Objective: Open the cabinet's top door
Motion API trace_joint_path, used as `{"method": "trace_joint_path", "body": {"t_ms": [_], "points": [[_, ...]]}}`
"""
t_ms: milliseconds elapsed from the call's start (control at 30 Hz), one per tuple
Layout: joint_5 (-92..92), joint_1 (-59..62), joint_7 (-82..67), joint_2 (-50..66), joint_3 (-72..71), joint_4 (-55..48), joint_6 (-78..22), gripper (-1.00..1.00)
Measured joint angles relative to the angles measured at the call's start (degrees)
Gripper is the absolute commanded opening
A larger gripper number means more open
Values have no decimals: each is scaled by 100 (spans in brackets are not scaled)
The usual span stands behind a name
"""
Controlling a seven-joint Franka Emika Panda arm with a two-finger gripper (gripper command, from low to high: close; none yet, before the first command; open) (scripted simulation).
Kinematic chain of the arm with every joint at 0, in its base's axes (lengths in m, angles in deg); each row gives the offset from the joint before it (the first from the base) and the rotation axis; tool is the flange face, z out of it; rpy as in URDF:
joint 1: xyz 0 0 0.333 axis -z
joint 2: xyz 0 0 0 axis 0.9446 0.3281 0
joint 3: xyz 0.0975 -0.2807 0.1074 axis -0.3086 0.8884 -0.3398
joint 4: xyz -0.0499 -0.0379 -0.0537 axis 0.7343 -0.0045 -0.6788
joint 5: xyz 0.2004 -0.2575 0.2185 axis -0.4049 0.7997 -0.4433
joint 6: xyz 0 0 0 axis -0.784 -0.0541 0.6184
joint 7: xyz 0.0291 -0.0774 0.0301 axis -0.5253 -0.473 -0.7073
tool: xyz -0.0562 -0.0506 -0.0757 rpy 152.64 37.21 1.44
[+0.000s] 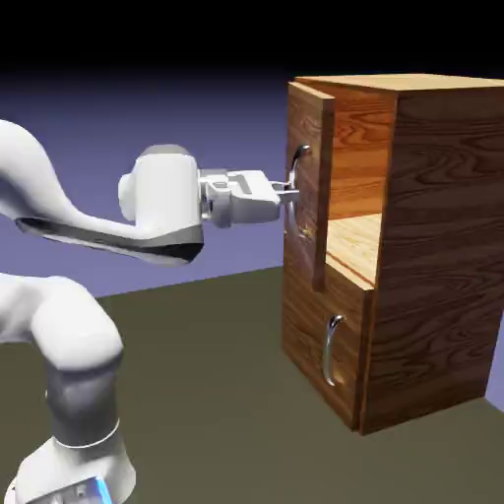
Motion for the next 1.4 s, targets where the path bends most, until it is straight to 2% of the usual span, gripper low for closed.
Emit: {"method": "trace_joint_path", "body": {"t_ms": [133,367,733,1033,1400], "points": [[-909,555,-286,-362,-705,188,121,-100],[-2650,530,-1305,-973,-1439,544,-412,-100],[-5389,-217,-2332,-1346,-3133,526,-2537,-100],[-7223,13,-2422,-707,-4987,-582,-4779,-100],[-8569,1894,-2445,4,-6977,-2833,-7198,-100]]}}
